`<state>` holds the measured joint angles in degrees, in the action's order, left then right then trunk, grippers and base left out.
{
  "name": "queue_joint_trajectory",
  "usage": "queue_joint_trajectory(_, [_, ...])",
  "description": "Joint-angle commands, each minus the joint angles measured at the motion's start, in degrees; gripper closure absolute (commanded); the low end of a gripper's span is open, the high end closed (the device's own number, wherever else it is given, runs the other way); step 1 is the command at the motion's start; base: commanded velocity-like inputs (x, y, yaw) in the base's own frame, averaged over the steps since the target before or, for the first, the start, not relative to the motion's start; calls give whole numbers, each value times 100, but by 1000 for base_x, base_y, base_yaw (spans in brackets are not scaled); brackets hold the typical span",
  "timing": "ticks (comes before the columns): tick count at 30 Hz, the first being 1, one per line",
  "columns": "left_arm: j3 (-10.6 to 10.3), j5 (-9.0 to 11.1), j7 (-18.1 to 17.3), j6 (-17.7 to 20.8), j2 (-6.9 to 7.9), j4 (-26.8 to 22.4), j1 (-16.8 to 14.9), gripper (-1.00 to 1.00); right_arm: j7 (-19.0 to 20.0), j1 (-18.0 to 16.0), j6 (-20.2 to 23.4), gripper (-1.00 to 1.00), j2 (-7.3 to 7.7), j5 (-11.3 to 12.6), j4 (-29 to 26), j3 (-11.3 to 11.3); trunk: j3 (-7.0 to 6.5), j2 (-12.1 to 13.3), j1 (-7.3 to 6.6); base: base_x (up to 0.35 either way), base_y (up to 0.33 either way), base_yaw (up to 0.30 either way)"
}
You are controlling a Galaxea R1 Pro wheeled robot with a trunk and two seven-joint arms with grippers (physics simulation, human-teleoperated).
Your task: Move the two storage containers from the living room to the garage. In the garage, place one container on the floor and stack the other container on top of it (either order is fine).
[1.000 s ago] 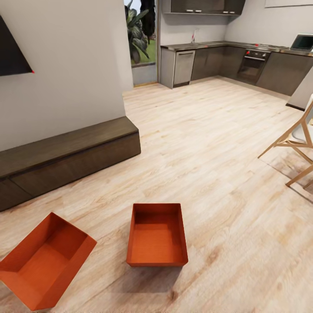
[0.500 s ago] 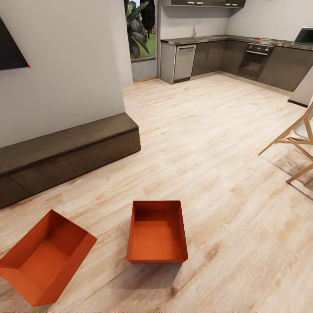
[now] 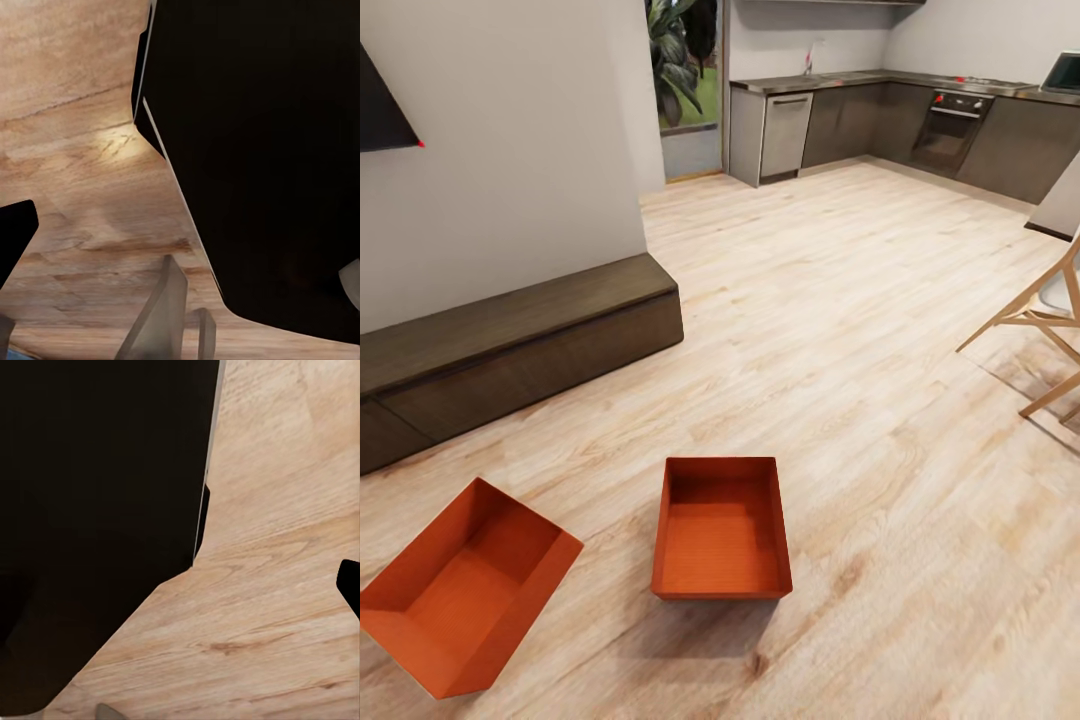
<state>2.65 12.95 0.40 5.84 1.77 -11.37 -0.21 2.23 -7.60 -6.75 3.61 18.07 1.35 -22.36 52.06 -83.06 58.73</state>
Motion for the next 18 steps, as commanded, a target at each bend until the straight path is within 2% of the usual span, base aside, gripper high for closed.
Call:
queue_joint_trajectory(1, [25,32,4,40,-2,-14,1,-100,20,-5,-24,-100,-1,62,14,-54,4,-2,0,0,0,0])
queue_joint_trajectory(18, [25,32,4,40,-2,-14,1,-100,22,-5,18,-100,3,53,14,-62,17,-2,0,0,0,0])
